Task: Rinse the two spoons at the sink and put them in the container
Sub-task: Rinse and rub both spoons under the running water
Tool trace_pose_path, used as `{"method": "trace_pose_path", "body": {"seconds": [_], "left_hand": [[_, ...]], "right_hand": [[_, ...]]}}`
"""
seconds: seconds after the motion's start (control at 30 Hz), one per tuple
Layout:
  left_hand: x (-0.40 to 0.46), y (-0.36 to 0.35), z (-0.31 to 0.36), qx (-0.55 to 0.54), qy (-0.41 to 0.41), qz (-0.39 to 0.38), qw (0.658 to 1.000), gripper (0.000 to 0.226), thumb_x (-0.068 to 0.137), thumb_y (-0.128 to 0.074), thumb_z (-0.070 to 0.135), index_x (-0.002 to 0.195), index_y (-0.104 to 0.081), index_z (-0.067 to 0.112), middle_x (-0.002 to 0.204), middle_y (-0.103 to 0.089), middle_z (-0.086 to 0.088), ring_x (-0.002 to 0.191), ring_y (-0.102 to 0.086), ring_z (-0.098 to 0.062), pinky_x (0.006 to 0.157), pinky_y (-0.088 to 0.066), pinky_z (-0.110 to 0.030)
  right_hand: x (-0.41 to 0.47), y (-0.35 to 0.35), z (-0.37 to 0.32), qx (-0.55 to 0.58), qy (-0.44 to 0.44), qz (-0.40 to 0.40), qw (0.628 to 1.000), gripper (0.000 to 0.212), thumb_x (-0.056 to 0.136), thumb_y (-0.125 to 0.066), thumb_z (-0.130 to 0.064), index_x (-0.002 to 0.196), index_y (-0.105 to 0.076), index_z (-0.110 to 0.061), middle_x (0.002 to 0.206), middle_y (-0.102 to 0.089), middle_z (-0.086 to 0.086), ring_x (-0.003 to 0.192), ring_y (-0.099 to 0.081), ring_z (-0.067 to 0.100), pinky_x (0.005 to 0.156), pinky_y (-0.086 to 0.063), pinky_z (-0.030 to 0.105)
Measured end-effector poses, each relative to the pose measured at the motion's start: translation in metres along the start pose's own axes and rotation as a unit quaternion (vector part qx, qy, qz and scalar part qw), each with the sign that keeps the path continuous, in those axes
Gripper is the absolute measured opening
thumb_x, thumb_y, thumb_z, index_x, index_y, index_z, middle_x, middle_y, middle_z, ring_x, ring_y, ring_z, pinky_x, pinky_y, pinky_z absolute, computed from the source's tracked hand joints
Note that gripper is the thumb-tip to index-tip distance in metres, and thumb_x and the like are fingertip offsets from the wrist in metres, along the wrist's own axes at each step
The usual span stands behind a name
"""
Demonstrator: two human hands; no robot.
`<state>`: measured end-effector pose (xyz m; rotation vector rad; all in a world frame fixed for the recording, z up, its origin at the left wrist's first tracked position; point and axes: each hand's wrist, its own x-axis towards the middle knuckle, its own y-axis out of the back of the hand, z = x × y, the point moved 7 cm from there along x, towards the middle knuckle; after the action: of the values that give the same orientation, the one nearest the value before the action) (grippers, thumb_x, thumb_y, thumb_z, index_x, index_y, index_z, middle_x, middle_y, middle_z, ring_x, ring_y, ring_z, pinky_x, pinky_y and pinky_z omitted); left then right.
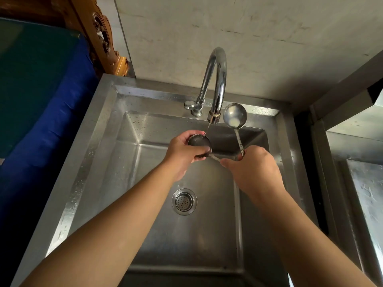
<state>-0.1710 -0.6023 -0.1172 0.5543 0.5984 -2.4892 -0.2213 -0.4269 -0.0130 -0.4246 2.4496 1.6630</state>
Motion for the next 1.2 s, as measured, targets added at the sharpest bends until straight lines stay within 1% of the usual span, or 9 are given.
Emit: {"method": "trace_pose_path", "body": {"seconds": [0.17,0.23,0.33,0.43,0.63,0.8,0.97,1.07,1.2], "left_hand": [[0.001,-0.003,0.018,0.066,-0.062,0.05,0.995,0.015,0.084,-0.078,0.012,0.089,-0.077,0.026,0.097,-0.072,-0.008,0.067,-0.075,-0.016,0.051,-0.058,-0.027],[0.001,-0.004,0.024,0.039,-0.064,0.054,0.996,0.019,0.089,-0.071,0.014,0.082,-0.08,0.029,0.103,-0.073,-0.012,0.069,-0.075,-0.018,0.051,-0.059,-0.029],[0.002,-0.007,0.022,-0.034,-0.023,0.015,0.999,0.039,0.096,-0.053,0.006,0.08,-0.082,0.028,0.117,-0.065,-0.021,0.085,-0.073,-0.035,0.058,-0.062,-0.036],[-0.001,-0.009,0.007,-0.134,0.042,-0.051,0.989,0.049,0.091,-0.037,-0.007,0.098,-0.078,0.02,0.114,-0.066,-0.022,0.083,-0.076,-0.033,0.064,-0.062,-0.038],[-0.005,-0.007,-0.014,-0.17,0.078,-0.107,0.976,0.062,0.075,-0.052,-0.027,0.112,-0.072,0.018,0.116,-0.065,-0.019,0.086,-0.075,-0.03,0.074,-0.061,-0.034],[-0.003,-0.005,-0.021,-0.13,0.085,-0.052,0.986,0.06,0.069,-0.067,-0.03,0.093,-0.079,0.024,0.121,-0.063,-0.018,0.094,-0.071,-0.036,0.068,-0.061,-0.034],[-0.004,0.003,-0.011,-0.021,0.029,0.045,0.998,0.036,0.075,-0.08,-0.007,0.078,-0.08,0.029,0.109,-0.069,-0.011,0.081,-0.074,-0.031,0.057,-0.06,-0.031],[-0.006,0.007,0.0,0.006,-0.004,0.072,0.997,0.021,0.086,-0.075,0.011,0.078,-0.081,0.029,0.108,-0.07,-0.009,0.081,-0.073,-0.029,0.054,-0.06,-0.031],[-0.01,0.012,0.001,-0.052,0.017,0.059,0.997,0.033,0.092,-0.056,0.009,0.077,-0.083,0.021,0.11,-0.067,-0.021,0.081,-0.071,-0.035,0.053,-0.06,-0.034]], "right_hand": [[-0.002,0.002,-0.002,0.012,0.009,0.011,1.0,0.04,0.079,-0.076,-0.048,0.07,-0.054,-0.015,0.063,-0.056,-0.001,0.052,-0.047,0.015,0.043,-0.025,0.024],[-0.001,0.006,-0.004,0.029,0.015,0.024,0.999,0.04,0.077,-0.078,-0.047,0.065,-0.056,-0.015,0.06,-0.058,-0.001,0.051,-0.05,0.016,0.043,-0.026,0.023],[0.002,0.013,-0.004,0.041,0.009,0.034,0.999,0.043,0.074,-0.08,-0.045,0.059,-0.052,-0.015,0.055,-0.055,-0.001,0.048,-0.049,0.016,0.043,-0.027,0.023],[0.003,0.015,-0.002,0.034,0.004,0.028,0.999,0.044,0.073,-0.081,-0.044,0.059,-0.05,-0.015,0.054,-0.054,-0.001,0.047,-0.048,0.016,0.042,-0.027,0.024],[0.002,0.009,0.001,0.005,-0.002,0.0,1.0,0.047,0.077,-0.08,-0.046,0.061,-0.047,-0.015,0.056,-0.053,-0.001,0.05,-0.048,0.018,0.042,-0.026,0.023],[-0.002,0.006,0.003,-0.016,-0.004,-0.008,1.0,0.045,0.078,-0.078,-0.046,0.068,-0.05,-0.013,0.062,-0.054,0.001,0.056,-0.05,0.022,0.043,-0.027,0.024],[-0.007,0.002,-0.004,-0.016,0.013,-0.009,1.0,0.038,0.079,-0.077,-0.046,0.082,-0.059,-0.013,0.073,-0.062,0.003,0.063,-0.059,0.022,0.045,-0.031,0.025],[-0.008,0.0,-0.006,-0.011,0.013,-0.009,1.0,0.04,0.079,-0.077,-0.049,0.078,-0.057,-0.014,0.07,-0.061,0.002,0.058,-0.054,0.017,0.043,-0.029,0.024],[-0.004,-0.001,-0.003,0.002,0.005,-0.025,1.0,0.042,0.077,-0.078,-0.049,0.068,-0.051,-0.017,0.065,-0.056,-0.002,0.052,-0.049,0.014,0.042,-0.03,0.024]]}}
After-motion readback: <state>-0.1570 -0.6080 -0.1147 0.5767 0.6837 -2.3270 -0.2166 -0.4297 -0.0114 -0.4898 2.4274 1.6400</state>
